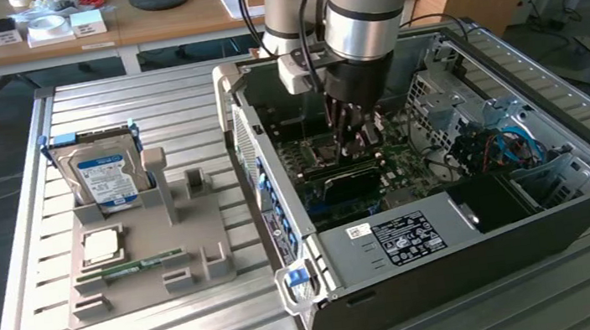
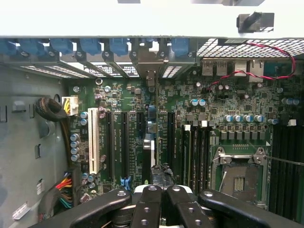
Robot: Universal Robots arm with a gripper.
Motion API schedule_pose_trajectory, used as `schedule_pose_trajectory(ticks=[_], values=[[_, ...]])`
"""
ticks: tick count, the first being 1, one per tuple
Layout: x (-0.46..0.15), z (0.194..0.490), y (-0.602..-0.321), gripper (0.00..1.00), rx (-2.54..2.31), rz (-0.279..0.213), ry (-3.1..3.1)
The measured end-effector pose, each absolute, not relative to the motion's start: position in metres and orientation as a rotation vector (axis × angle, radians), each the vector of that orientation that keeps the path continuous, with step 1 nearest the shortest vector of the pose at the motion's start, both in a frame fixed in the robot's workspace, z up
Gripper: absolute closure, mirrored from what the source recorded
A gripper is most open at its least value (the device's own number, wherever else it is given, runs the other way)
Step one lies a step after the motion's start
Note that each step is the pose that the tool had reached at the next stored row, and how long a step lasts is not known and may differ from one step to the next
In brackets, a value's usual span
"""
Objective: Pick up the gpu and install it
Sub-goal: 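Press down on the gpu until it lock into place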
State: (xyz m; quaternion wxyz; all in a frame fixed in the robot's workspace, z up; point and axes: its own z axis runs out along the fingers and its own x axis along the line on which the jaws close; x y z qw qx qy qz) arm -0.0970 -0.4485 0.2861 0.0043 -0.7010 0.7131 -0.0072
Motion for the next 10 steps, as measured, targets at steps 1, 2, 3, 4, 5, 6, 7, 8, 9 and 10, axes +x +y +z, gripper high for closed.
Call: schedule_pose_trajectory(ticks=[1,2,3,4,5,6,7,8,9,10], values=[[-0.097,0.2861,-0.4486,0.89,-2.196,-0.022,2.234],[-0.097,0.2854,-0.4486,0.89,-2.196,-0.022,2.234],[-0.0971,0.2843,-0.4486,0.89,-2.196,-0.023,2.234],[-0.0972,0.2834,-0.4486,0.89,-2.196,-0.023,2.234],[-0.0972,0.2831,-0.4486,0.89,-2.196,-0.023,2.234],[-0.0973,0.2828,-0.4486,0.89,-2.196,-0.023,2.235],[-0.0974,0.2825,-0.4486,0.89,-2.193,-0.023,2.237],[-0.0974,0.2823,-0.4486,0.89,-2.188,-0.023,2.242],[-0.0974,0.2821,-0.4486,0.89,-2.181,-0.023,2.249],[-0.0974,0.282,-0.4487,0.89,-2.178,-0.023,2.253]])
